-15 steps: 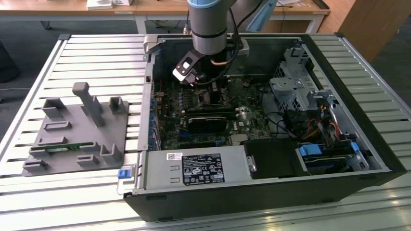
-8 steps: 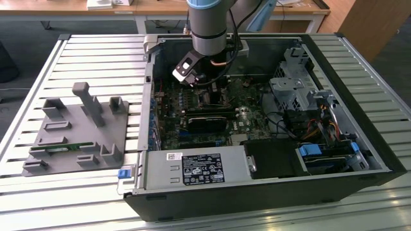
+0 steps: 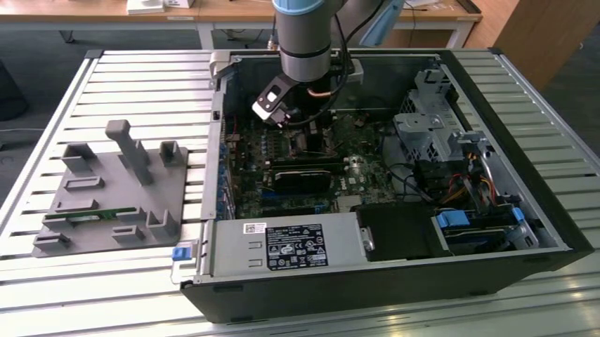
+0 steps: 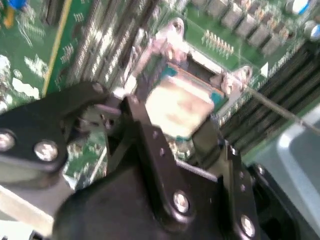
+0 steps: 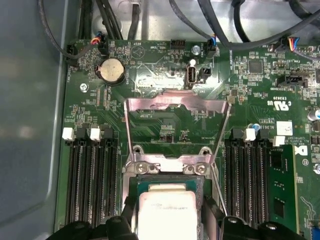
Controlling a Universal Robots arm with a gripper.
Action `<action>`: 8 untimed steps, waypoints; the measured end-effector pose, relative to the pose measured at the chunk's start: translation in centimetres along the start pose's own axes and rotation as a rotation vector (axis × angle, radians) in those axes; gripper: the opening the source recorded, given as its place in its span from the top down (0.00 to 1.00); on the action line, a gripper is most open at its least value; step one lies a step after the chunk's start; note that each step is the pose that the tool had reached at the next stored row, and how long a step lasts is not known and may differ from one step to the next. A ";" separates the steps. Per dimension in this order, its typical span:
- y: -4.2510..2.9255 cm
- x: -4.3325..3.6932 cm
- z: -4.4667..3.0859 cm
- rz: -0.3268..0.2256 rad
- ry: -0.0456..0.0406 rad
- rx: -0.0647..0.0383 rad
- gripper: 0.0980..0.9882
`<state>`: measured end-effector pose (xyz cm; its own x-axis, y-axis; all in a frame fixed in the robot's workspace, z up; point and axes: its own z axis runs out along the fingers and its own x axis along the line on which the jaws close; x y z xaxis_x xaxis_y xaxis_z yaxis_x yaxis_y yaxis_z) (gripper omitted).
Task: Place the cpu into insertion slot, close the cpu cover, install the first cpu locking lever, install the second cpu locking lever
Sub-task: 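Place the cpu into insertion slot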
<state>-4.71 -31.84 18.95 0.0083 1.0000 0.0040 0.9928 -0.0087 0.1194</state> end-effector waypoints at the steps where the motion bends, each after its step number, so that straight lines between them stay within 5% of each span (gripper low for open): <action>1: -0.01 -0.02 -0.05 0.000 -0.0012 0.001 0.42; 8: 0.04 -0.02 -0.50 0.000 0.0004 0.001 0.42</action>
<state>-4.73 -31.86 19.45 0.0086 1.0000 0.0044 0.9929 -0.0090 0.1186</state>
